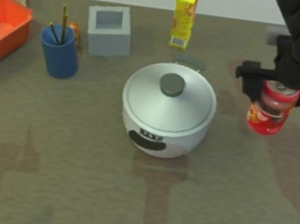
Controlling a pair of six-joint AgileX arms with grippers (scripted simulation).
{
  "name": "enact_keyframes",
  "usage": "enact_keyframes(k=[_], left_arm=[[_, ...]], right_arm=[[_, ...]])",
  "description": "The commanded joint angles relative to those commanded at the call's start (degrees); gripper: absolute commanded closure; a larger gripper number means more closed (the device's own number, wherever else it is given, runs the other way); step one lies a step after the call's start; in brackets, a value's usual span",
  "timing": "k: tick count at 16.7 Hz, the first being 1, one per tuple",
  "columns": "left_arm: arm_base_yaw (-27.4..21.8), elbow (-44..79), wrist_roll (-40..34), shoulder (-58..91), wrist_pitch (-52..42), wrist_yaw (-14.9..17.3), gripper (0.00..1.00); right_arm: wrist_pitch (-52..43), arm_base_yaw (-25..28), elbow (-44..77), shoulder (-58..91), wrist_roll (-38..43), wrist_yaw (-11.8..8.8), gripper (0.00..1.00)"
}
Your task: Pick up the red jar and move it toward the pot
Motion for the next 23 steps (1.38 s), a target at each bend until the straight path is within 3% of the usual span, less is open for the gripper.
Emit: enact_keyframes(k=[5,11,15,23], left_arm=[[0.00,0.00,0.00,0.00,0.00,0.00,0.00],[0.00,0.00,0.00,0.00,0.00,0.00,0.00],[0.00,0.00,0.00,0.00,0.00,0.00,0.00],[0.00,0.00,0.00,0.00,0.00,0.00,0.00]], right_arm=[[0.20,-0.14,-0.24,0.27,0.24,-0.10,1.00],[9.27,-0.04,-5.37,3.68,0.14,0.06,1.00],[9.72,-0.03,-5.70,4.01,0.14,0.08,1.00],[9.72,-0.03,-5.70,4.01,0.14,0.08,0.40]])
